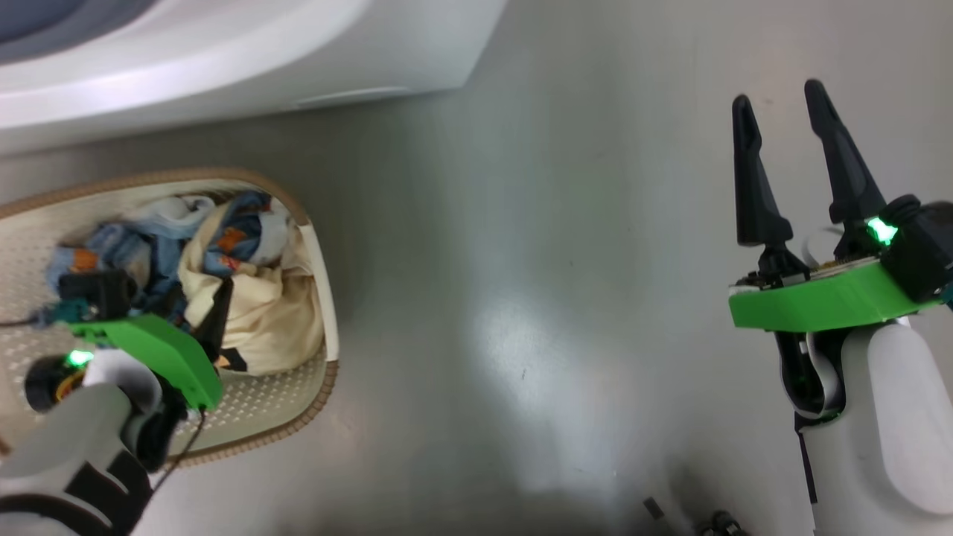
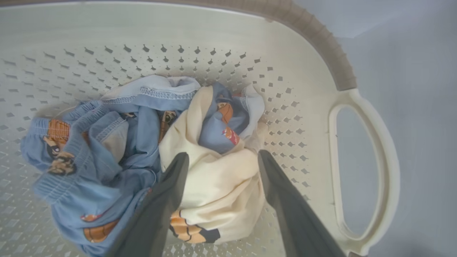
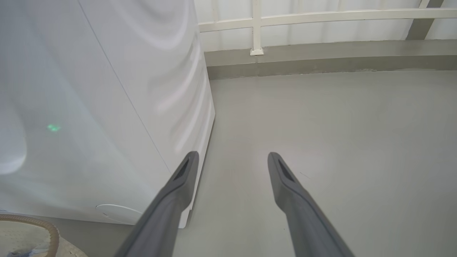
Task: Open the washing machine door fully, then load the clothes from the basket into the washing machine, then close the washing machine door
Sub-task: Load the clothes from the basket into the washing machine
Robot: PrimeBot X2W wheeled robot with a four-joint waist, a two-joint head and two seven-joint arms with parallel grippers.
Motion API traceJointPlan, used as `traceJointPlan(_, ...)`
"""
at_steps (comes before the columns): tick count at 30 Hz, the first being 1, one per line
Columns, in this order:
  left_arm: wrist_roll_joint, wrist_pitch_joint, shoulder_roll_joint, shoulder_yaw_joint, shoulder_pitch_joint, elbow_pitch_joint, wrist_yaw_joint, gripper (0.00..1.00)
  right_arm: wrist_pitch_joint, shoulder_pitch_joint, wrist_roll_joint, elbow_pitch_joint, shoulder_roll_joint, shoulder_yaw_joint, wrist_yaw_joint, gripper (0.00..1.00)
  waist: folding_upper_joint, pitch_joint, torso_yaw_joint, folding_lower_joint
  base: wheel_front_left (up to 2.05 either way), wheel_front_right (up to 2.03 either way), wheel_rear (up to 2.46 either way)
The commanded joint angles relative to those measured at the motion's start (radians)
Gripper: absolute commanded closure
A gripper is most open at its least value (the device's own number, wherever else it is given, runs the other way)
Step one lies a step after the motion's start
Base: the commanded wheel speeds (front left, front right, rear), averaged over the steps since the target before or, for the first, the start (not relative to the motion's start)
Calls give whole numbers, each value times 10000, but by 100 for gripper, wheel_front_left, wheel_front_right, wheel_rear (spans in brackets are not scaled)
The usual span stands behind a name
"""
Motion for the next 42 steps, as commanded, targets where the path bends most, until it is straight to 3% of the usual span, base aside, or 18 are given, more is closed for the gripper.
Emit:
traceJointPlan(1,-327,154,543,-30,-191,125,-15,0,-74,42,-33,-327,115,277,14,0,0,562,-356,0,0,0,0)
traceJointPlan(21,-1885,1127,984,-1199,-1197,722,-15,0,-74,-97,-66,-671,204,649,14,0,0,1168,-826,0,0,0,0)
traceJointPlan(23,-1992,1177,1008,-1290,-1242,760,-15,87,-74,-90,-63,-690,206,664,14,0,0,1168,-855,0,0,0,0)
traceJointPlan(24,-2034,1191,1006,-1337,-1269,786,-15,100,-74,-78,-66,-700,207,670,14,0,0,1156,-864,0,0,0,0)
traceJointPlan(42,-2896,168,607,-1592,-887,688,-15,100,-74,-15,-54,-221,211,607,14,0,0,-34,-273,0,0,0,0)
